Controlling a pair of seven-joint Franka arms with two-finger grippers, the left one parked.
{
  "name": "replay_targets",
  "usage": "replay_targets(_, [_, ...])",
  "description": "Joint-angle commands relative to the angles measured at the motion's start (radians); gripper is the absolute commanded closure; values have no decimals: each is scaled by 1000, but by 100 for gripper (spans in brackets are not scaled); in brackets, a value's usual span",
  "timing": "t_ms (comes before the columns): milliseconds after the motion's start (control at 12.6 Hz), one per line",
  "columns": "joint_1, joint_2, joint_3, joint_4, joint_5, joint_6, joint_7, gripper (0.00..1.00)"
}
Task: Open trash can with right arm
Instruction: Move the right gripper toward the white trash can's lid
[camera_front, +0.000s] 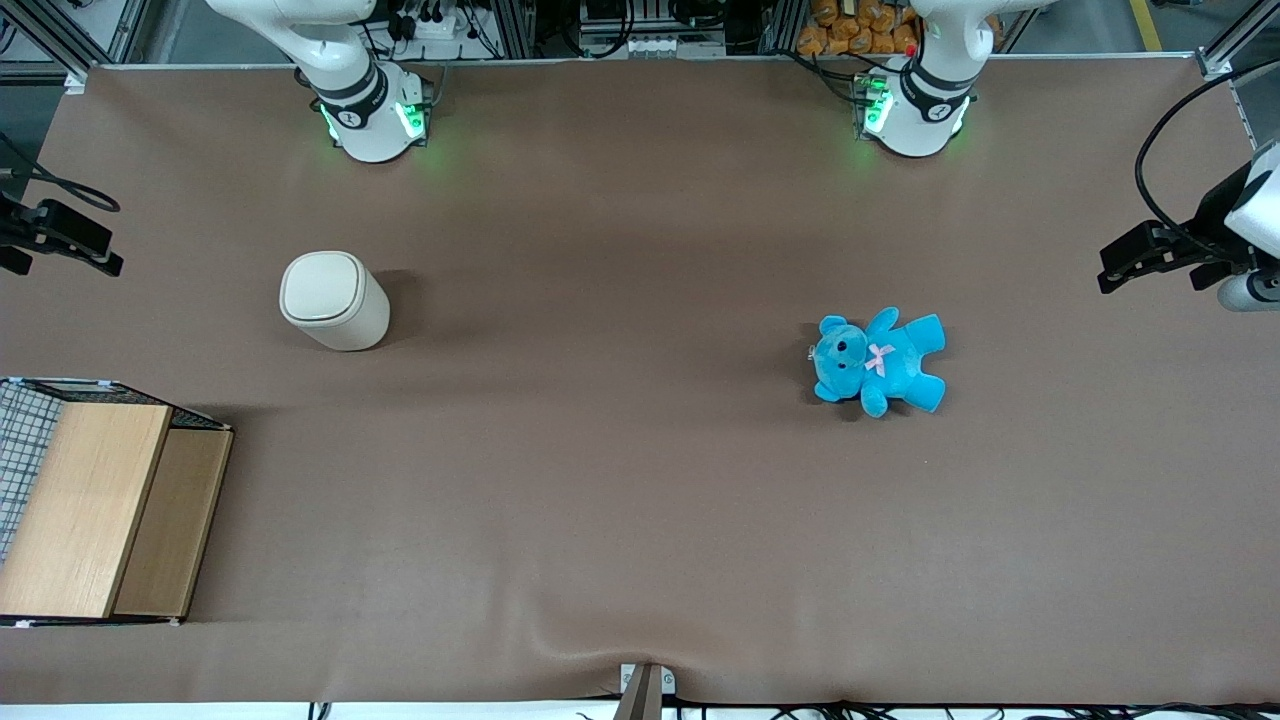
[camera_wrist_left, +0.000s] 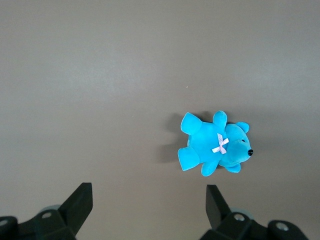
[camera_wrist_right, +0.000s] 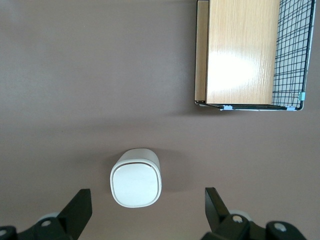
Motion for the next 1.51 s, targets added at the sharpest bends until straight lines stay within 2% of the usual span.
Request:
replay_targets(0, [8,9,-9,16,-10,-11,-10,0])
replay_targets(796, [19,-11,11,-107,-2,-40,2,0])
replay_targets(876, [20,-13,12,-125,-2,-44,2,8])
replay_targets(956, [19,-22,12,-151,7,-40,2,20])
replay_targets(1195, [20,-30,12,-225,25,-26,2,61])
replay_targets(1434, [17,-43,11,-344,25,76,1,89])
